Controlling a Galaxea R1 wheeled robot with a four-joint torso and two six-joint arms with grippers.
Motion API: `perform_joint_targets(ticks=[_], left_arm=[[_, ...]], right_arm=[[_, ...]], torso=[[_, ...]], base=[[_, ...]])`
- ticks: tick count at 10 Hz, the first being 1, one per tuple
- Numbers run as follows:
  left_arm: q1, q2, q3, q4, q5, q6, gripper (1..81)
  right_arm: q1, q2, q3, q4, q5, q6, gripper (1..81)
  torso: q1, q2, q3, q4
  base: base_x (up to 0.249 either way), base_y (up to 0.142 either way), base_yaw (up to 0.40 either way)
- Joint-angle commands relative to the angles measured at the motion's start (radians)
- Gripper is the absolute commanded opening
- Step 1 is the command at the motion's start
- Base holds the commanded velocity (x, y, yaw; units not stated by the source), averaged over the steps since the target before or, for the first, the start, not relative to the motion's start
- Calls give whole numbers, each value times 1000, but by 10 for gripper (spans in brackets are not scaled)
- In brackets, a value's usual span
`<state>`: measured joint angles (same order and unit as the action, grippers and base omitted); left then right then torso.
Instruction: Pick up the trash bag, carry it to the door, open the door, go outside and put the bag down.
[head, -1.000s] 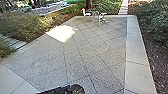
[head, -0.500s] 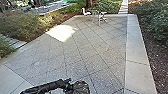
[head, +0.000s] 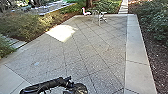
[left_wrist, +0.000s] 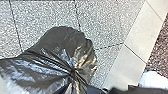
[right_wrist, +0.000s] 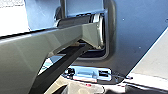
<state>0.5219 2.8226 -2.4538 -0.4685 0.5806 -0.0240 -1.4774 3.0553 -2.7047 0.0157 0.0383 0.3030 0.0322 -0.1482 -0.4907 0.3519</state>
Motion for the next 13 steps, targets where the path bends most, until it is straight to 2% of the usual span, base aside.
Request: perform_joint_targets(ticks=[1, 3, 4, 5, 6, 8, 9, 10, 11, 12, 13], left_arm=[[-133, -34, 1, -22, 71, 4, 811], [-90, -29, 1, -19, 76, 7, 811], [-30, -17, -1, -6, 76, 18, 811], [39, -9, 1, 16, 70, 53, 811], [126, 0, -5, 22, 55, 102, 811], [275, 5, -16, 27, -11, 191, 811], [334, 6, -31, 27, -19, 230, 811], [391, 11, -36, 27, -36, 278, 811], [457, 17, -42, 27, -53, 323, 811], [517, 32, -59, 30, -90, 384, 811], [568, 43, -83, 30, -105, 429, 811]], right_arm=[[-36, 32, 20, -34, -101, -44, 811], [-41, 32, 20, -33, -97, -44, 811], [-42, 32, 20, -33, -83, -44, 811], [-44, 32, 20, -31, -83, -42, 811], [-42, 32, 19, -31, -81, -42, 811], [-41, 33, 19, -31, -83, -42, 811], [-39, 32, 19, -31, -83, -42, 811], [-38, 32, 19, -30, -83, -42, 811], [-38, 32, 19, -30, -83, -39, 811], [-36, 32, 19, -30, -83, -39, 811], [-34, 32, 19, -30, -83, -38, 811]], torso=[[0, 0, 0, 0], [0, 0, 0, 0], [0, 0, 49, 0], [0, 0, 56, 0], [1, 0, 74, 0], [1, 0, 133, 0], [1, 0, 158, 0], [1, 0, 184, -65], [0, 0, 203, -82], [0, 0, 289, -174], [-1, 0, 245, -127]], base=[[0, 0, 0], [0, 0, 0], [0, 0, 0], [0, 0, 0], [0, 0, 0], [0, 0, 0], [0, 0, 0], [0, 0, 0], [0, 0, 0], [0, 0, 0], [0, 0, 0]])
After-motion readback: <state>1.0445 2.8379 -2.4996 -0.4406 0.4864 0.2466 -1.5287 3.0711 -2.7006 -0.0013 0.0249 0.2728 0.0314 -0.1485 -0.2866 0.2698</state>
